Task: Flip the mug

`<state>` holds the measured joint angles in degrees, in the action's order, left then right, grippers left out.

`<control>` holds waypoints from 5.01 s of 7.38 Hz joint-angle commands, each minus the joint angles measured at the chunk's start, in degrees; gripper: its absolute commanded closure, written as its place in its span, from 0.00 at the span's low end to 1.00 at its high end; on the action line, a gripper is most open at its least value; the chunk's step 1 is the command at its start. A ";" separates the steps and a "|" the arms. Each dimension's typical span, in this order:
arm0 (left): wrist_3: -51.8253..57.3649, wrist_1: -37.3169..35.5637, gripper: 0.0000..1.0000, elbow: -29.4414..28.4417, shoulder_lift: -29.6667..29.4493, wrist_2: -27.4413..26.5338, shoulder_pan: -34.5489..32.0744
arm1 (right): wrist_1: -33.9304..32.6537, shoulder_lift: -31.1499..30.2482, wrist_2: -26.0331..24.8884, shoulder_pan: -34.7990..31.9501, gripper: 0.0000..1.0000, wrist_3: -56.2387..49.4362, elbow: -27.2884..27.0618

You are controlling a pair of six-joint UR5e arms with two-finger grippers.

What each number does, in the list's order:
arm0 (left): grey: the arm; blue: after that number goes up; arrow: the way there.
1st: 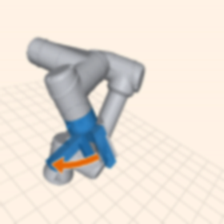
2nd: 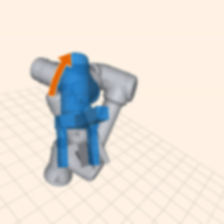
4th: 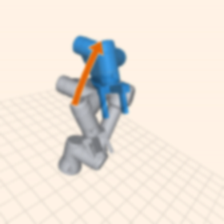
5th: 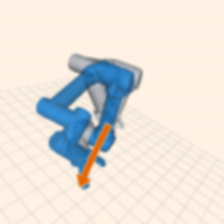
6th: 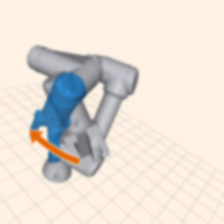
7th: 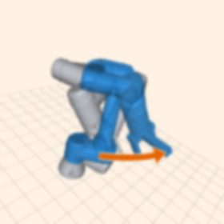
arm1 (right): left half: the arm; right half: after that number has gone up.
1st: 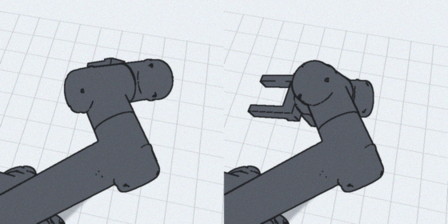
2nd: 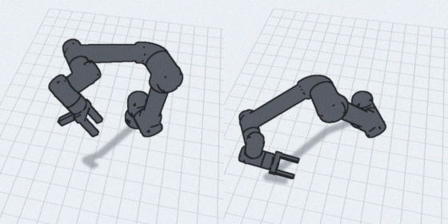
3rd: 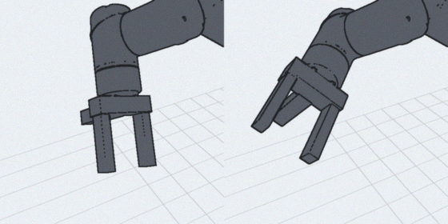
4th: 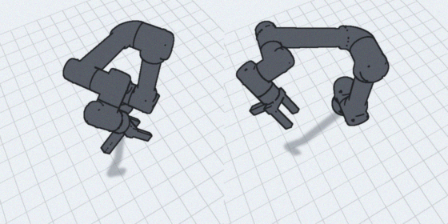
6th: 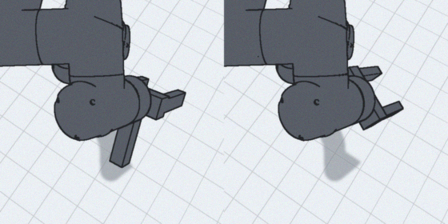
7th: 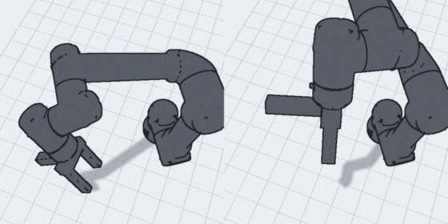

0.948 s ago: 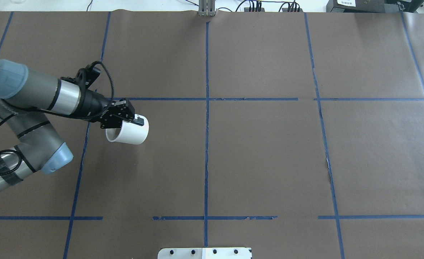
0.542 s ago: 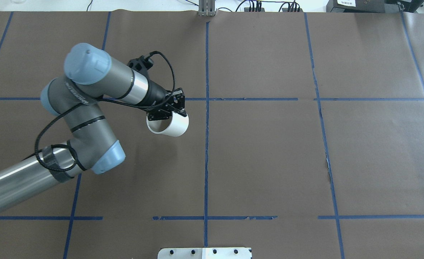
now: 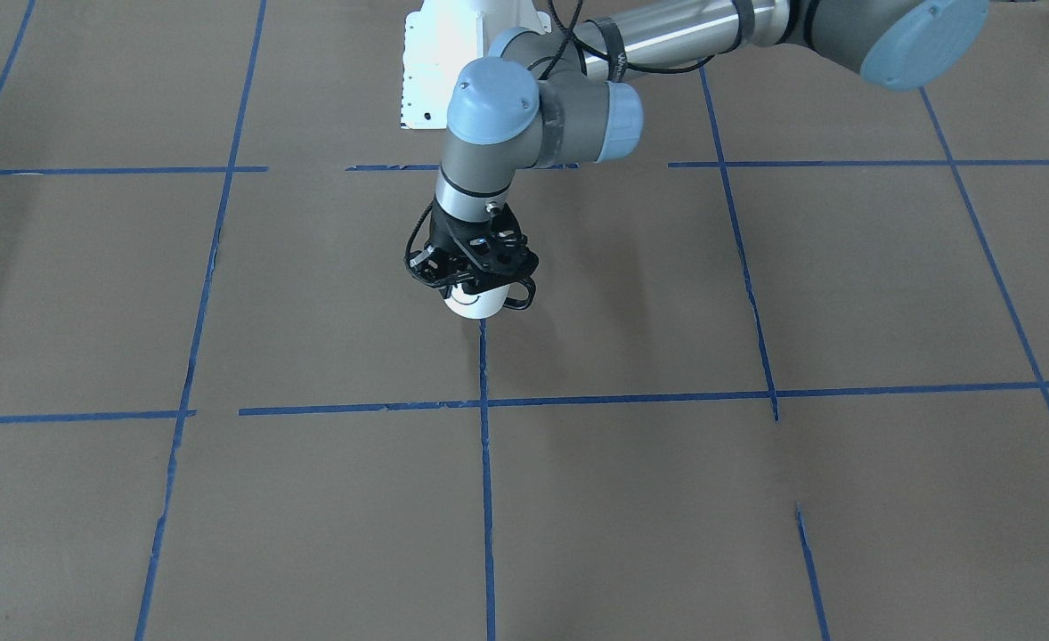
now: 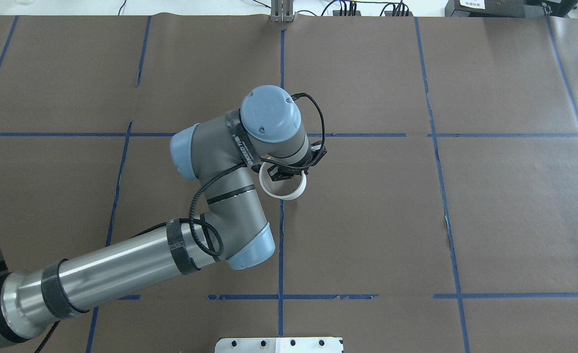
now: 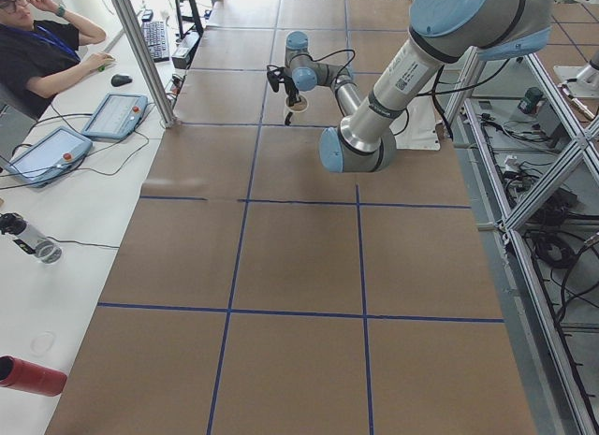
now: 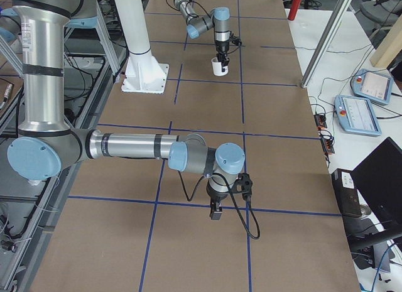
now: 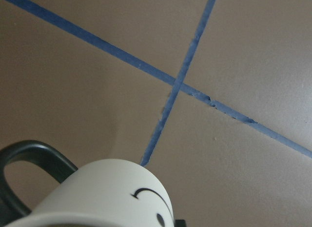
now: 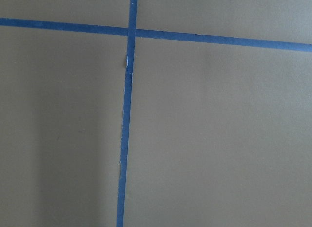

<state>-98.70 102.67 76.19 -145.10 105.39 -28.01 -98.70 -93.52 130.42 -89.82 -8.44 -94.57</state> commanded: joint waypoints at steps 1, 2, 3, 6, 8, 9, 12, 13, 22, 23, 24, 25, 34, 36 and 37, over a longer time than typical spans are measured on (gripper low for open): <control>3.13 -5.86 1.00 -0.54 -0.98 -1.77 1.11 | 0.00 0.00 0.01 0.00 0.00 0.00 0.00; 5.94 -10.95 1.00 3.40 -0.46 -1.07 1.11 | 0.00 0.00 0.01 0.00 0.00 0.00 0.00; 9.36 -15.01 1.00 7.35 1.12 3.03 1.02 | 0.00 0.00 0.01 0.00 0.00 0.00 0.00; 9.75 -10.34 1.00 6.61 2.54 5.27 2.07 | 0.00 0.00 0.01 0.00 0.00 0.00 0.00; 9.22 -5.83 1.00 3.00 2.10 5.18 2.61 | 0.00 0.00 0.01 0.00 0.00 0.00 0.00; 9.22 -6.08 1.00 2.82 2.19 5.09 2.60 | 0.00 0.00 0.01 0.00 0.00 0.00 0.00; 8.35 -6.17 0.46 2.38 2.45 4.66 2.69 | 0.00 0.00 0.01 0.00 0.00 0.00 0.00; 7.65 -6.26 0.02 2.38 2.45 4.65 2.69 | 0.00 0.00 0.01 0.00 0.00 0.00 0.00; 25.07 -11.09 0.00 27.31 17.17 5.00 -6.69 | 0.00 0.00 0.01 0.00 0.00 0.00 0.00; 33.66 -10.74 0.00 29.08 21.57 5.27 -10.10 | 0.00 0.00 0.01 0.00 0.00 0.00 0.00; 41.92 -10.48 0.00 29.62 26.05 7.70 -14.66 | 0.00 0.00 0.01 0.00 0.00 0.00 0.00; 49.75 -10.22 0.00 29.63 29.75 12.60 -19.23 | 0.00 0.00 0.01 0.00 0.00 0.00 0.00; 104.93 -0.58 0.00 15.43 58.61 20.80 -60.63 | 0.00 0.00 0.01 0.00 0.00 0.00 0.00; 104.67 3.41 0.00 14.42 60.28 26.44 -61.47 | 0.00 0.00 0.01 0.00 0.00 0.00 0.00; 104.76 3.41 0.00 15.64 60.37 26.01 -61.47 | 0.00 0.00 0.01 0.00 0.00 0.00 0.00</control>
<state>5.99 105.33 91.18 -85.11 130.69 -89.08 -98.70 -93.52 130.43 -89.83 -8.44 -94.57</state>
